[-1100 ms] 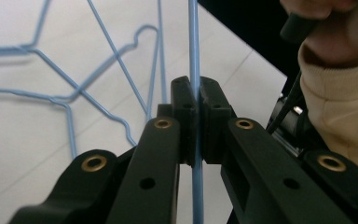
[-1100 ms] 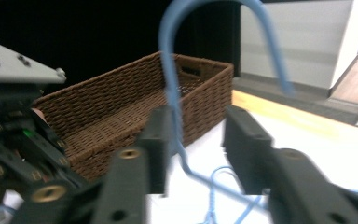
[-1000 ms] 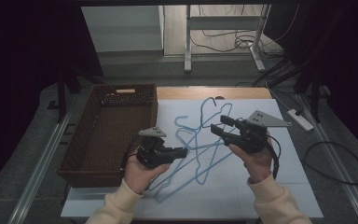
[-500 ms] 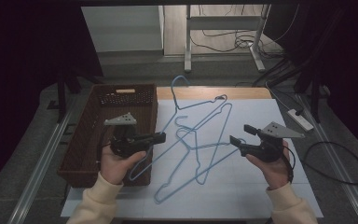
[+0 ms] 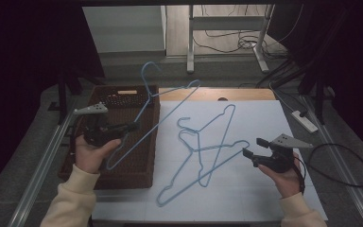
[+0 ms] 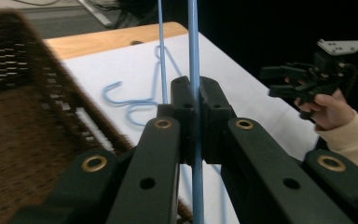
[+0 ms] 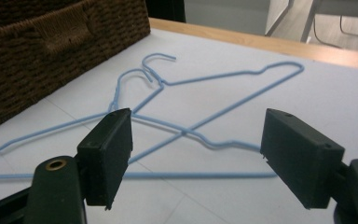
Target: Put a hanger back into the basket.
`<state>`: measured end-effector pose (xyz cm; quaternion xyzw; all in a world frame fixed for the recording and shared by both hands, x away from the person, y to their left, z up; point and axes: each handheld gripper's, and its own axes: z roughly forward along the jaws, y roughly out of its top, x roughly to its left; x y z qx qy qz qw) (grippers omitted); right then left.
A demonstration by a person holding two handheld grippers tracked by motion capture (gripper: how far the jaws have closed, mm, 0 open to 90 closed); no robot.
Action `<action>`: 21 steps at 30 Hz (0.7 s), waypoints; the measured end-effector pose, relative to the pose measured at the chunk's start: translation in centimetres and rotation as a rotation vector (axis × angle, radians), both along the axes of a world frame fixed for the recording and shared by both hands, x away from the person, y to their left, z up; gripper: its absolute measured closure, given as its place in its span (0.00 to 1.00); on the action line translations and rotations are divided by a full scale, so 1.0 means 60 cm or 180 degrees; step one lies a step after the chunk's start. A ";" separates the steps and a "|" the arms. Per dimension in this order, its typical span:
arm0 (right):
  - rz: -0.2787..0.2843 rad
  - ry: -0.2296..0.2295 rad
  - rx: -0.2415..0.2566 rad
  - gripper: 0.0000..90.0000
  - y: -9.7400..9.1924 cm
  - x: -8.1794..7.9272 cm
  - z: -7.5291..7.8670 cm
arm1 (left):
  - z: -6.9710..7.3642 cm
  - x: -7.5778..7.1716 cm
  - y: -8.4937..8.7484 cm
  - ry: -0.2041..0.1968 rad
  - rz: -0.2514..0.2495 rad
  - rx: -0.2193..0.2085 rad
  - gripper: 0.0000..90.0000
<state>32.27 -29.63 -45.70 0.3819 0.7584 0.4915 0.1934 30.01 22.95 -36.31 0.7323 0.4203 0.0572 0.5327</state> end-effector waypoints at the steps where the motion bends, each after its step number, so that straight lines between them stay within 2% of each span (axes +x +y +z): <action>1: -0.0002 0.0010 -0.0004 0.28 0.000 0.001 -0.001 | 0.001 0.002 0.013 0.0011 0.0040 -0.0008 0.96; 10: 0.0002 0.0040 -0.0069 0.27 0.002 0.002 -0.007 | -0.005 0.010 0.073 0.0084 0.0217 0.0077 0.96; 15: -0.0037 0.0116 -0.0025 0.27 0.002 0.005 -0.008 | -0.013 0.012 0.099 0.0099 0.0290 0.0081 0.96; 21: -0.0044 0.0126 -0.0019 0.27 -0.002 0.006 -0.008 | -0.023 0.013 0.128 0.0135 0.0367 0.0135 0.96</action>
